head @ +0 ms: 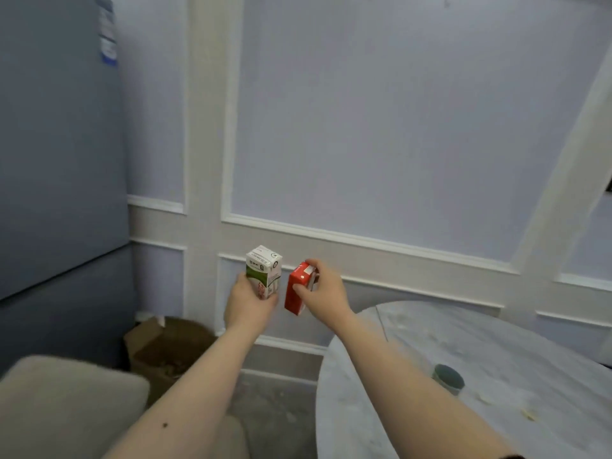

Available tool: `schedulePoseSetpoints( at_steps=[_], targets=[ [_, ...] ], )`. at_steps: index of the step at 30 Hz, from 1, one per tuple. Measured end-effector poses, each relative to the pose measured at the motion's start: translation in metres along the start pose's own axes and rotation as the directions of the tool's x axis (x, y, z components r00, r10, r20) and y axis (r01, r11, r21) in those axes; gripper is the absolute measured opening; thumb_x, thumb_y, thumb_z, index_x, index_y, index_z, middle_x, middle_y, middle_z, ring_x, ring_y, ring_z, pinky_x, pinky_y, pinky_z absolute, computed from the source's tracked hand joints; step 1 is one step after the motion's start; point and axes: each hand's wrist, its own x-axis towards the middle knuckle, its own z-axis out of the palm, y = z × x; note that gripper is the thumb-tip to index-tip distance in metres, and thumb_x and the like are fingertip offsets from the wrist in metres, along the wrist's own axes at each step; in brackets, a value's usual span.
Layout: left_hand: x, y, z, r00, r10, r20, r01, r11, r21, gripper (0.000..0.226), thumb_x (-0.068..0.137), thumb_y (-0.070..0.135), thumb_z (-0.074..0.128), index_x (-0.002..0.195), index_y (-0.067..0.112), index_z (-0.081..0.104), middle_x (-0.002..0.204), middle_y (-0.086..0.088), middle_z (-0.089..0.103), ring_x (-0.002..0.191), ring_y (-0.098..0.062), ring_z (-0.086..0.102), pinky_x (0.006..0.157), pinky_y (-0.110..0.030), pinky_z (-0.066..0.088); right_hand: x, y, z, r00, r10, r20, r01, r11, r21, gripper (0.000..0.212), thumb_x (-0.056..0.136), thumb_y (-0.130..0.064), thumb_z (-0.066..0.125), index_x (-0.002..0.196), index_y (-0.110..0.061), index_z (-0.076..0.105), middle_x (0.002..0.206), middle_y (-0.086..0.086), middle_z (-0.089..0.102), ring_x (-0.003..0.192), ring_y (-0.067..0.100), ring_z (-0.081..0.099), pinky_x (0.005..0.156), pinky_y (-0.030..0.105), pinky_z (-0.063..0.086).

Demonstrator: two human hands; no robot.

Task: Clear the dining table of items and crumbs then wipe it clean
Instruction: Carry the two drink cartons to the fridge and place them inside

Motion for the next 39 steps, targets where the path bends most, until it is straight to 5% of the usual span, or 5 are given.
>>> schedulePoseSetpoints(
  at_steps=[7, 16, 25, 39],
  targets=[
    [0.028, -0.077, -0.251, 0.965, -0.118, -0.236, 0.131, 0.990, 0.041, 0.039, 0.076, 0.018, 0.074, 0.105, 0.013, 0.049, 0.116, -0.009, 0.062, 0.109, -0.028, 0.059, 0.081, -0.035, 0.045, -0.014, -0.180, 0.179, 0.979, -0.112, 0.171, 0.087, 0.985, 0.149, 0.060, 0.083, -0.021, 0.069, 0.136, -0.018, 0.041, 0.134, 0.004, 0.051, 0.124, 0.021, 0.048, 0.102, 0.040, 0.045],
    [0.040, -0.159, -0.475, 0.866, -0.182, -0.466, 0.277, 0.950, 0.143, 0.048, 0.070, 0.023, 0.076, 0.108, 0.005, 0.051, 0.111, -0.015, 0.064, 0.104, -0.034, 0.061, 0.083, -0.037, 0.049, -0.040, -0.336, 0.345, 0.941, -0.198, 0.275, 0.134, 0.963, 0.235, 0.062, 0.079, -0.024, 0.070, 0.135, -0.019, 0.043, 0.134, 0.004, 0.052, 0.125, 0.023, 0.048, 0.104, 0.042, 0.043],
    [0.072, -0.233, -0.569, 0.818, -0.276, -0.506, 0.369, 0.925, 0.093, 0.043, 0.070, 0.019, 0.077, 0.109, 0.011, 0.060, 0.109, -0.010, 0.068, 0.101, -0.029, 0.064, 0.078, -0.028, 0.045, -0.031, -0.407, 0.456, 0.865, -0.257, 0.431, 0.176, 0.959, 0.220, 0.062, 0.085, -0.018, 0.065, 0.140, -0.011, 0.037, 0.139, 0.007, 0.044, 0.127, 0.024, 0.044, 0.103, 0.034, 0.039],
    [0.239, -0.302, -0.617, 0.840, -0.307, -0.447, 0.417, 0.893, 0.169, 0.055, 0.067, 0.031, 0.079, 0.111, 0.013, 0.053, 0.107, -0.005, 0.067, 0.096, -0.023, 0.066, 0.082, -0.041, 0.056, 0.103, -0.438, 0.596, 0.774, -0.209, 0.598, 0.220, 0.974, 0.057, 0.058, 0.078, -0.013, 0.071, 0.127, -0.013, 0.040, 0.129, 0.008, 0.049, 0.121, 0.026, 0.048, 0.098, 0.037, 0.046]
  ],
)
